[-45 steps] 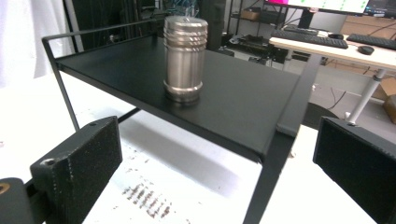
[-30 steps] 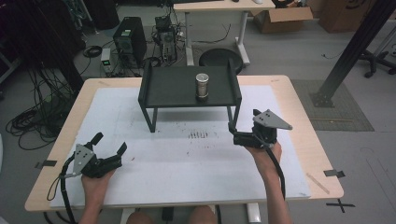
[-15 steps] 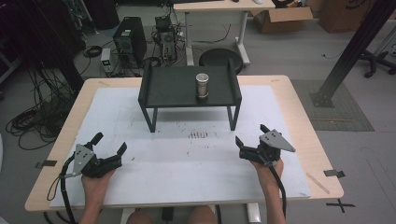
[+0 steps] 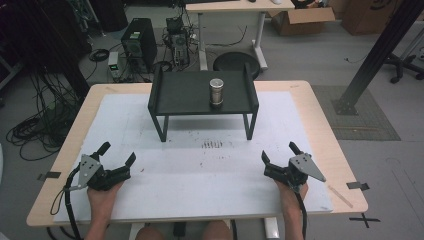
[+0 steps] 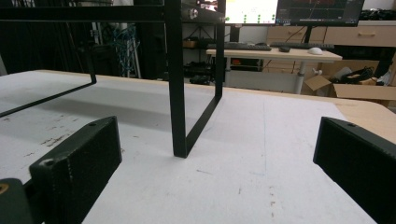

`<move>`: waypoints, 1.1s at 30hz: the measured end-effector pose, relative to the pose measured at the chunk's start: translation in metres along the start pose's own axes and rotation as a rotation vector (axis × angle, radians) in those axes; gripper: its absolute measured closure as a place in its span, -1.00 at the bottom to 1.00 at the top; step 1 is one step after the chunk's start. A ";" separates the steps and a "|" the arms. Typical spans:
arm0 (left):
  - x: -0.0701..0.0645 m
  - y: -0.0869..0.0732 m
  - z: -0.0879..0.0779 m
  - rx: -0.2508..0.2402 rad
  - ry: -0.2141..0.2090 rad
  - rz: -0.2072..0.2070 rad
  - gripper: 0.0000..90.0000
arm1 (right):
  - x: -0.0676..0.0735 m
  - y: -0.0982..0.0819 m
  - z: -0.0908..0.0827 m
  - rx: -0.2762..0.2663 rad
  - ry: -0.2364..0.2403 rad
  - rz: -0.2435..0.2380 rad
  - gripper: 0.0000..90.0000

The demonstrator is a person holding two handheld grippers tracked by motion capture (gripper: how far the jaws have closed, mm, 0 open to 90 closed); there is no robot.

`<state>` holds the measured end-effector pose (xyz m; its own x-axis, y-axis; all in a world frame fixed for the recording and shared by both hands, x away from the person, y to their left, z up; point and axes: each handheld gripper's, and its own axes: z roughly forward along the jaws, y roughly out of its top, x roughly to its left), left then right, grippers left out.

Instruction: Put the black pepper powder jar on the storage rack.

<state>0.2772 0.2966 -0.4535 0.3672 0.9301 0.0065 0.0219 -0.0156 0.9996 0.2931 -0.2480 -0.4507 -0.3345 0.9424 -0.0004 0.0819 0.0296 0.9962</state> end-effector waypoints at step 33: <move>0.000 0.000 0.000 0.000 0.000 0.001 -0.92 | 0.001 -0.004 -0.009 -0.099 -0.011 -0.008 -0.99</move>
<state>0.2771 0.2967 -0.4536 0.3671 0.9302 0.0072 0.0216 -0.0162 0.9996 0.2835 -0.2500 -0.4543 -0.3240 0.9460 -0.0088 -0.0141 0.0045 0.9999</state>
